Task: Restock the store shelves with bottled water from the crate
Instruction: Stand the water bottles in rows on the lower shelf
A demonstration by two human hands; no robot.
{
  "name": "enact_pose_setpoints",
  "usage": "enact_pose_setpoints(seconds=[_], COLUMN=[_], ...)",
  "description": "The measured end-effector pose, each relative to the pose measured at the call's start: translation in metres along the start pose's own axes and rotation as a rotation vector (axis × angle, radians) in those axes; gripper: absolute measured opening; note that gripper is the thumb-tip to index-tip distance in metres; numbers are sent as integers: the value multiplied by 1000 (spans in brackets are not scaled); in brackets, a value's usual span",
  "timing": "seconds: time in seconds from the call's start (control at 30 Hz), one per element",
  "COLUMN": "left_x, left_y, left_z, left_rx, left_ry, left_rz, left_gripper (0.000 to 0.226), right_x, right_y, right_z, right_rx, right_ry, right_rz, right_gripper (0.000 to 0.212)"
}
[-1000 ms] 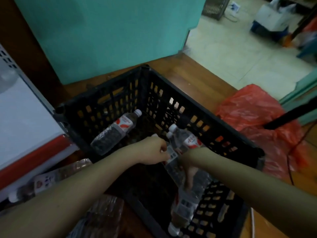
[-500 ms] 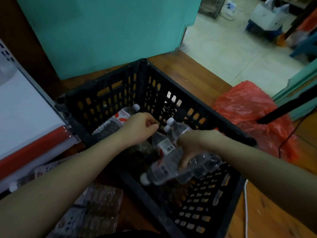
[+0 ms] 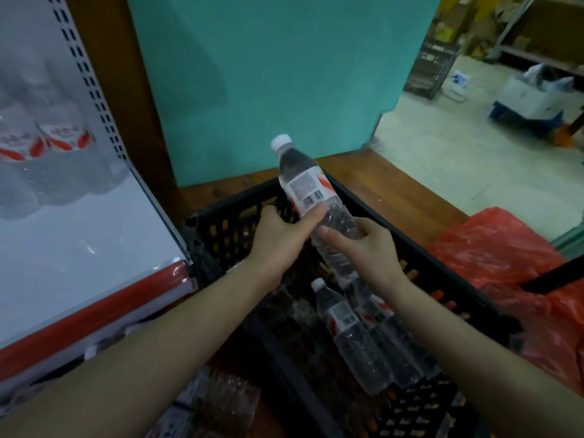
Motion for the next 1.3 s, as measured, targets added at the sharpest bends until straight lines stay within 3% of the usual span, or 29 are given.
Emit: enact_pose_setpoints(seconds=[0.1,0.17,0.23,0.33,0.47,0.6,0.7,0.77,0.87,0.97,1.13,1.3], left_x=[6,-8,-25,-59,-115,-171,-221,-255,-298,-337,-400,-456], left_y=[-6,-9,-9,-11,-22,-41,-56,-67,-80,-86,-78,-55], left_z=[30,46,60,83,99,98,96,92,84,74,64,72], left_rx=[127,189,208,256,294,279,279,290,321,341,365,382], left_ry=[-130,-202,-247,-202,-124,-101,-65,-40,18,91,57,87], left_rz=[-22,23,29,-16,2,44,82,125,175,211,294,377], left_gripper=[45,37,39,47,59,68,83,75,67,69,77,74], right_x=[4,15,21,32,61,115,163,200,258,309,375,428], right_y=[-11,-14,-15,-24,-39,-45,-43,-42,-55,-67,-59,-47], right_z=[-37,-58,-81,-123,-172,-206,-218,-225,-244,-263,-289,-321], right_rx=[-134,-234,-294,-429,-536,-533,-507,-478,-509,-586,-561,-573], right_ry=[-39,-88,-90,31,139,216,148,89,-3,-78,-33,16], right_rz=[169,195,211,150,0,-282,-534,-675,-829,-857,-790,-760], right_gripper=[27,40,46,18,44,42,62,74,66,54,70,65])
Point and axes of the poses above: each hand's wrist, its own y-axis towards the middle knuckle, its own x-axis out of the palm, z = x × y, the point moved 10 cm from there along y, towards the middle knuckle, and after that the axes turned 14 degrees about -y, right-handed, at the moved point
